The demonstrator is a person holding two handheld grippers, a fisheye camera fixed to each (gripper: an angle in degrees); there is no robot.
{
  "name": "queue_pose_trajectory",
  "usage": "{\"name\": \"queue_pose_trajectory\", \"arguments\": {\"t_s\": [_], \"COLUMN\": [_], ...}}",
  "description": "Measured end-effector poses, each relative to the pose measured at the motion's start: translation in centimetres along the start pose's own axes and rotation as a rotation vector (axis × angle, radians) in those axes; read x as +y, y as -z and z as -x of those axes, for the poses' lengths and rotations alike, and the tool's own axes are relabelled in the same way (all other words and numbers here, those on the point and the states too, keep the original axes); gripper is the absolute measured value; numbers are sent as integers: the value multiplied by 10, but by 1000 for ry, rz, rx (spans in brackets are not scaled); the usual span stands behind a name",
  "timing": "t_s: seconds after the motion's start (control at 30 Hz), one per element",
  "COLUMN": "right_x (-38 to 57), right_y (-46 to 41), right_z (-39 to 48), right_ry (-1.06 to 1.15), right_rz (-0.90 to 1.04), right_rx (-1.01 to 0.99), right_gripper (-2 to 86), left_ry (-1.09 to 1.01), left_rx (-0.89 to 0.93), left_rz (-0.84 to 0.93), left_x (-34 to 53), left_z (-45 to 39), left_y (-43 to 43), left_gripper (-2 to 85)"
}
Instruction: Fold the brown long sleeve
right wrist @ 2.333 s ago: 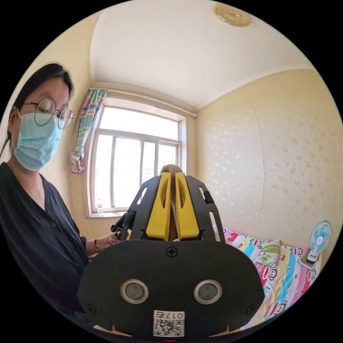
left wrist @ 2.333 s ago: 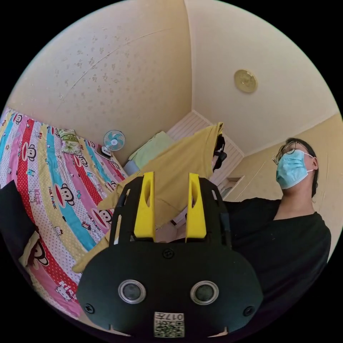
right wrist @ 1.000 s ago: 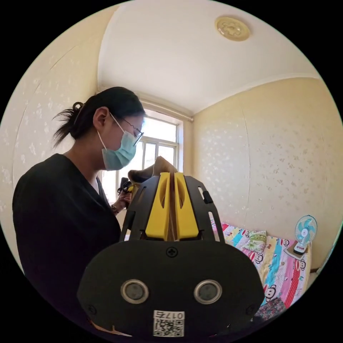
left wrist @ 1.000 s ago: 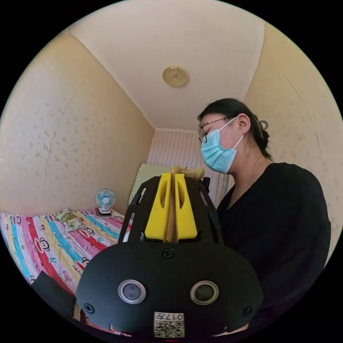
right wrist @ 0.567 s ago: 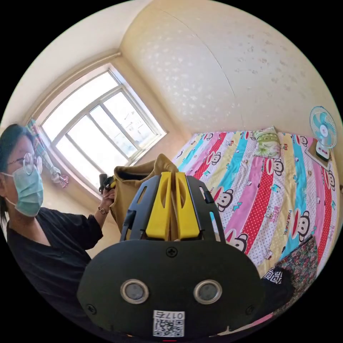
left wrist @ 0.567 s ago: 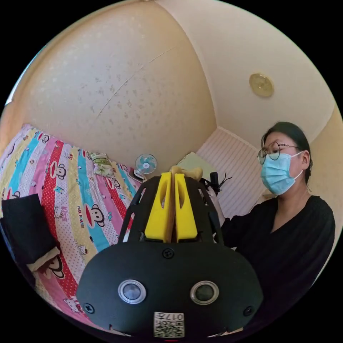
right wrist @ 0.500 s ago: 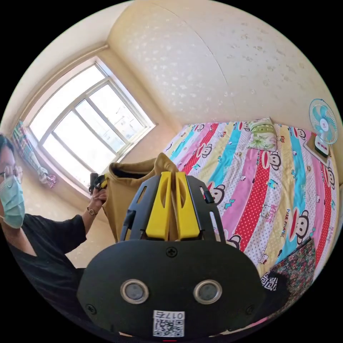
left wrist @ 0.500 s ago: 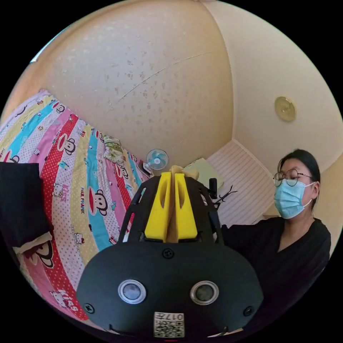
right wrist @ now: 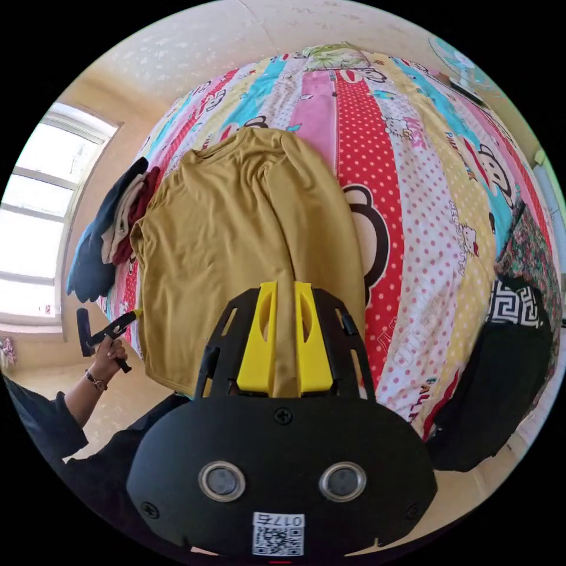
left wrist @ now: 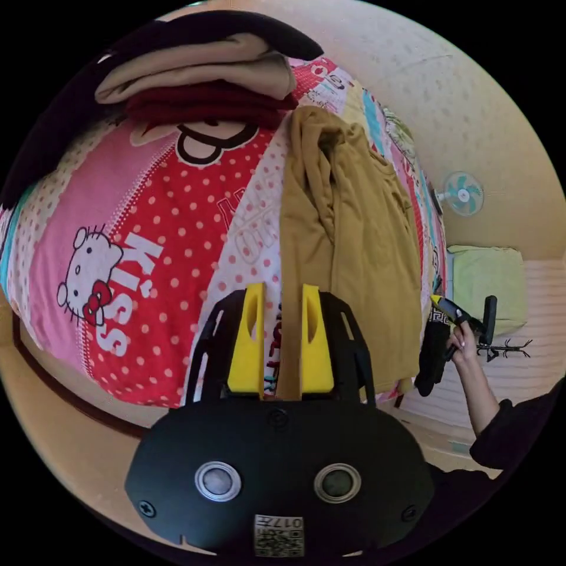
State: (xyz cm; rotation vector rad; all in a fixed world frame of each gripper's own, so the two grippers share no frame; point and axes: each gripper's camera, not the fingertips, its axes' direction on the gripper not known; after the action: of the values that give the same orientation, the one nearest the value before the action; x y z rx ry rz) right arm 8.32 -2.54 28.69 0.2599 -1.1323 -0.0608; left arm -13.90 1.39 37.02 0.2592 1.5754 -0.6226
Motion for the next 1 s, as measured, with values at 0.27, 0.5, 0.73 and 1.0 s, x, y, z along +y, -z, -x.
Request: {"name": "queue_pose_trajectory", "arguments": {"t_s": [0.27,0.5,0.73,1.0], "right_x": [57,60,87,158], "right_y": [45,53,284,131], "right_z": [-71,-98,-235,-157], "right_ry": [-134,65,-428,-114], "right_rz": [141,526,66,370], "right_rx": [233,222,409,-99], "right_gripper": [110,50,121,138], "left_ry": [24,94,-189,-57], "left_rx": [63,-111,105,-21], "left_rz": [131,-121,313,388], "left_x": [-38,-43,-10,21], "left_z": [72,139,53,13], "left_y": [128,261,139,80], "left_gripper": [11,47,109,89]}}
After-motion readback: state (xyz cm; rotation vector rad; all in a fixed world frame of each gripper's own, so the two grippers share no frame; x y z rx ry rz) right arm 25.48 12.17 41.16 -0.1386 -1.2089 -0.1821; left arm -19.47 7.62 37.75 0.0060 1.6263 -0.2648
